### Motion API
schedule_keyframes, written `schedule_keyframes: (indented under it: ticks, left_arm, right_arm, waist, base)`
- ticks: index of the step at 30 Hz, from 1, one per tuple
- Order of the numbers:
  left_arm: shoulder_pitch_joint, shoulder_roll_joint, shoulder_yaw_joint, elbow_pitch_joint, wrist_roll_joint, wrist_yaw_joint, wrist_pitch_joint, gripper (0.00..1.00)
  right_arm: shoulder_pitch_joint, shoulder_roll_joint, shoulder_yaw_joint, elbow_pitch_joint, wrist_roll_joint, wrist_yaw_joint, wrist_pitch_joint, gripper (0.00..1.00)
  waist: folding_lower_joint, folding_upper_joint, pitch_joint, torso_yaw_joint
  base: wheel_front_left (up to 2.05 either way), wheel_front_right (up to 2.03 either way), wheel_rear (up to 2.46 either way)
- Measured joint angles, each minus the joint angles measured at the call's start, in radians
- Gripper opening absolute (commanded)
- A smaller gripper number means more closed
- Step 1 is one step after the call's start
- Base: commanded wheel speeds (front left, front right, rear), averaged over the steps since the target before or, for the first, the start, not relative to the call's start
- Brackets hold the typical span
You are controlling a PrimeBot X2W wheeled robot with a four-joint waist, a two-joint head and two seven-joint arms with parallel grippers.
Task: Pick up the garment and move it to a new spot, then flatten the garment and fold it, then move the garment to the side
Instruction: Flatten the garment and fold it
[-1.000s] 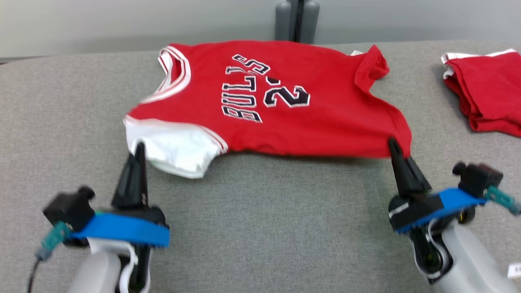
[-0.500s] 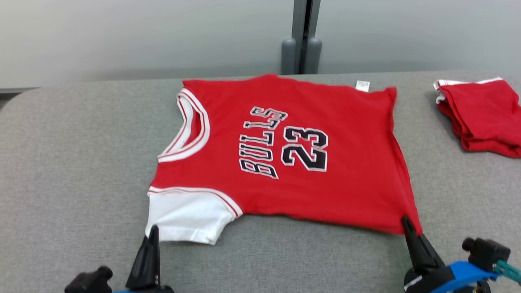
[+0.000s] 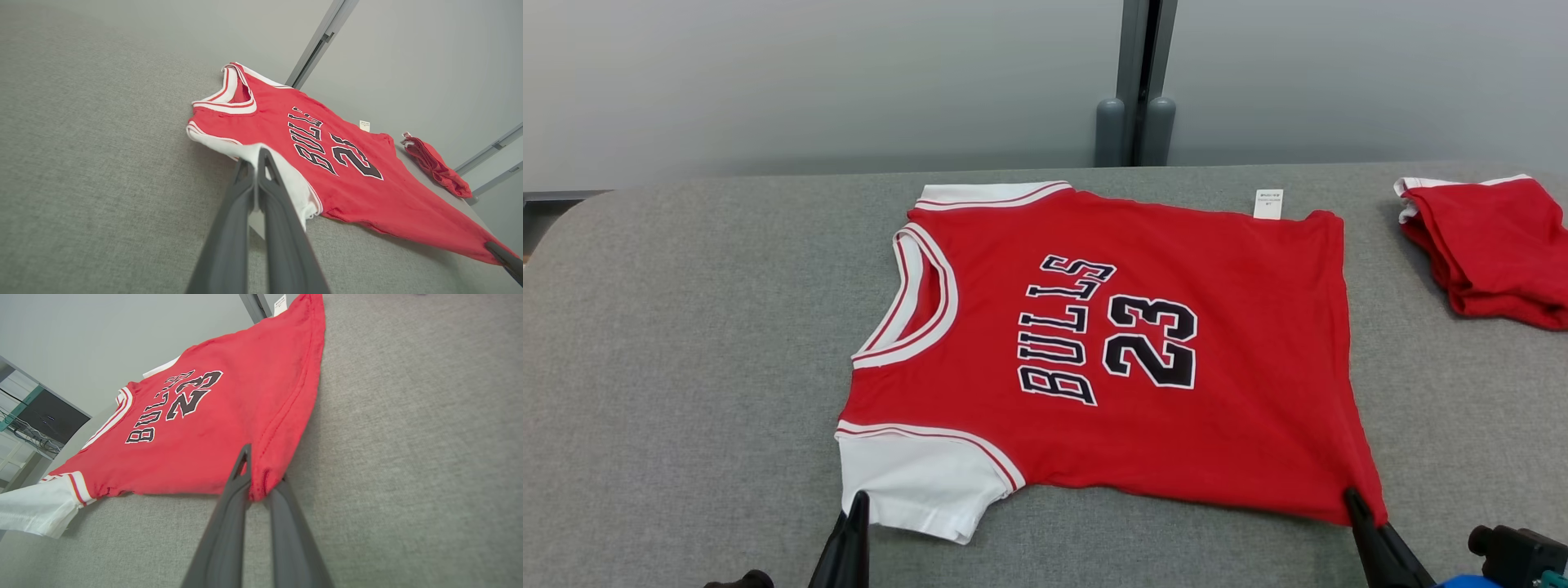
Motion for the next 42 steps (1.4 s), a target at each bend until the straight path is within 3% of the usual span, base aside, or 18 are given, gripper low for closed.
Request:
schedule_keyframes:
  ticks: [19, 42]
  left_arm:
    - [-0.226, 0.066, 0.009, 0.027, 0.030, -0.039, 0.046, 0.00]
    - [-0.631, 0.101, 0.003, 0.358, 0.036, -0.118, 0.031, 0.00]
  right_arm:
    - [-0.073, 0.069, -0.036, -0.066, -0.027, 0.000, 0.116, 0.00]
    - [-0.325, 0.073, -0.026, 0.018, 0.019, 0.000, 0.141, 0.00]
  waist:
    - [0.0001, 0.0000, 0.051, -0.051]
    - [0.0003, 0.0000, 0.204, -0.107]
  base:
    - [0.00, 0.00, 0.00]
    - [0.00, 0.00, 0.00]
